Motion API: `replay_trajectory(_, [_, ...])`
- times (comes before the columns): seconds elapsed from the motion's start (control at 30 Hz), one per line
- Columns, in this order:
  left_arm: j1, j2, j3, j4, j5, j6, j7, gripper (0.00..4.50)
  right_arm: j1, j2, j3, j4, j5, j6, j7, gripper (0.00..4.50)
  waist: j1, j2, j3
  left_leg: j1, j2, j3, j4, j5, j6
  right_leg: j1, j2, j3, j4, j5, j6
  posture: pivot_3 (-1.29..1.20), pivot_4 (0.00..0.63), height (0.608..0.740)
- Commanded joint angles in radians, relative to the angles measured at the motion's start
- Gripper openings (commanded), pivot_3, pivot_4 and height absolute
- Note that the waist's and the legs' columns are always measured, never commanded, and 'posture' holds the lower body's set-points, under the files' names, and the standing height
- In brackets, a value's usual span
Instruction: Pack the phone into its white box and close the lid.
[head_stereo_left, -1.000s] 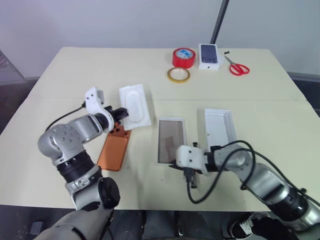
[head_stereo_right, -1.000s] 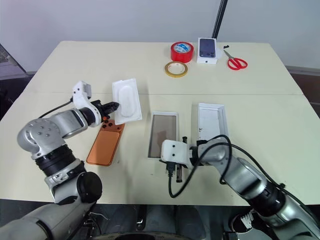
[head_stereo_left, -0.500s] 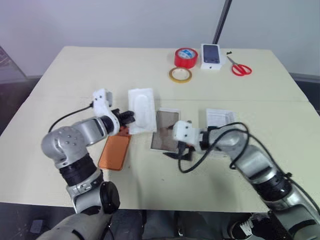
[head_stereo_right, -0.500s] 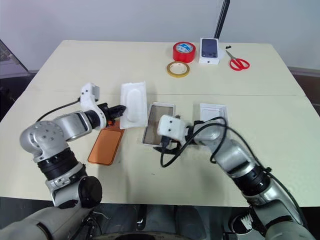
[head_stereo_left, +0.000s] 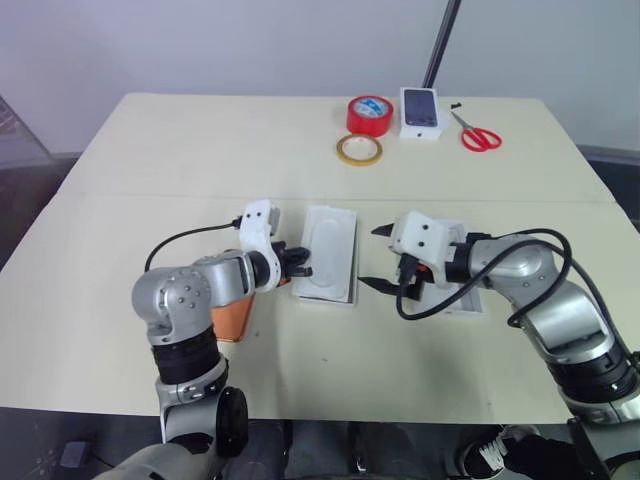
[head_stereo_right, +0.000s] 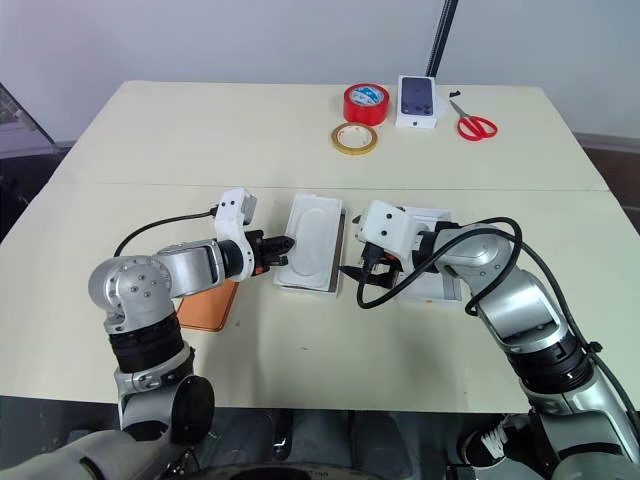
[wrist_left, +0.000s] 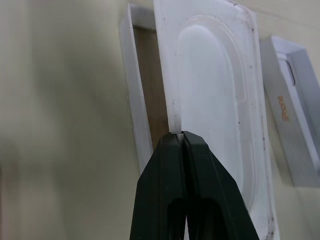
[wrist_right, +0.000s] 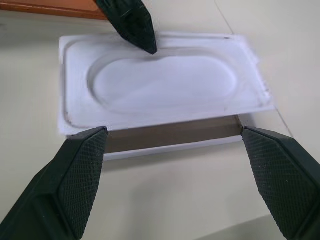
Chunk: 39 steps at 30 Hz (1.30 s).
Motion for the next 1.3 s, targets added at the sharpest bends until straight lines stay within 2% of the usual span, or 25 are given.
replay_trajectory(0.03, [-0.006,-0.011,-0.008,-0.025,-0.02,0.009,0.008,0.0,0.002,-0.003,-0.026,-0.027,0.002,-0.022,-0.017,4.47,0.0,0.0,0.0,0.0,0.0,0.0,0.0,0.0,0.0,0.0,0.0,0.0,0.0,0.0,0.0,0.0,0.15,0.717])
replay_trajectory(0.13, [-0.009,-0.035,0.009,-0.024,-0.038,0.009,0.006,0.97,0.001,0.004,-0.024,-0.019,-0.001,-0.027,-0.029,4.5,0.0,0.0,0.0,0.0,0.0,0.0,0.0,0.0,0.0,0.0,0.0,0.0,0.0,0.0,0.0,0.0,0.15,0.717])
replay_trajectory(0.23, [-0.012,-0.045,0.023,-0.029,-0.055,0.009,0.007,2.43,0.0,0.006,-0.023,-0.01,-0.003,-0.028,-0.041,4.5,-0.001,0.0,0.0,0.0,0.0,0.0,0.0,0.001,-0.002,0.0,0.0,0.0,0.0,0.0,0.0,0.0,0.15,0.717])
replay_trajectory(0.37, [-0.036,-0.039,0.082,-0.037,-0.09,0.009,-0.009,4.48,-0.014,0.023,-0.024,0.012,-0.003,-0.001,-0.069,2.62,-0.002,0.0,0.0,0.0,0.0,0.0,0.0,0.002,-0.003,0.0,0.0,0.0,0.0,0.0,0.0,0.0,0.15,0.717])
replay_trajectory(0.53, [-0.065,0.075,0.108,-0.038,-0.075,-0.029,-0.065,4.5,-0.054,0.077,0.011,0.054,-0.021,0.045,-0.121,0.04,-0.005,0.0,0.0,0.0,0.0,0.0,0.0,0.002,-0.004,0.0,0.001,0.0,0.0,0.0,0.0,0.0,0.15,0.717])
replay_trajectory(0.7, [0.03,0.329,-0.036,-0.05,-0.02,-0.262,-0.223,4.5,-0.115,0.179,0.069,0.14,-0.071,0.075,-0.208,0.04,-0.009,0.0,0.0,0.001,0.001,0.0,-0.002,0.003,-0.006,-0.001,0.001,0.0,0.0,0.0,0.0,0.0,0.15,0.717])
replay_trajectory(0.8, [0.144,0.516,-0.147,-0.068,0.062,-0.497,-0.383,4.5,-0.163,0.268,0.1,0.234,-0.116,0.072,-0.286,0.04,-0.009,0.001,0.0,0.0,0.0,0.001,-0.003,0.004,-0.007,-0.002,0.001,0.001,0.0,0.0,0.0,0.0,0.15,0.717])
replay_trajectory(0.9, [0.257,0.649,-0.2,-0.076,0.117,-0.689,-0.522,4.5,-0.201,0.344,0.13,0.341,-0.156,0.043,-0.338,0.04,-0.007,0.001,0.0,0.0,0.0,0.001,-0.004,0.004,-0.007,-0.002,0.0,0.001,0.0,0.0,-0.001,0.0,0.15,0.717])
replay_trajectory(1.03, [0.35,0.717,-0.2,-0.081,0.122,-0.792,-0.614,4.5,-0.249,0.405,0.185,0.486,-0.222,0.014,-0.376,0.04,0.0,0.001,0.0,0.0,0.0,0.001,-0.004,0.004,-0.007,-0.002,-0.001,0.001,-0.001,0.0,-0.001,0.0,0.15,0.717])
replay_trajectory(1.2, [0.403,0.719,-0.16,-0.096,0.102,-0.8,-0.619,4.5,-0.281,0.434,0.206,0.608,-0.275,-0.034,-0.408,0.04,-0.006,0.001,0.0,0.0,0.0,0.001,-0.004,0.0,-0.001,-0.002,-0.001,0.0,-0.001,0.0,-0.001,0.0,0.15,0.717])
replay_trajectory(1.3, [0.432,0.715,-0.113,-0.105,0.085,-0.77,-0.592,4.5,-0.282,0.433,0.201,0.591,-0.273,-0.058,-0.385,0.04,-0.009,0.001,0.0,0.0,0.0,0.0,-0.004,0.0,0.0,-0.003,0.0,0.0,0.0,0.0,-0.001,0.0,0.15,0.717])
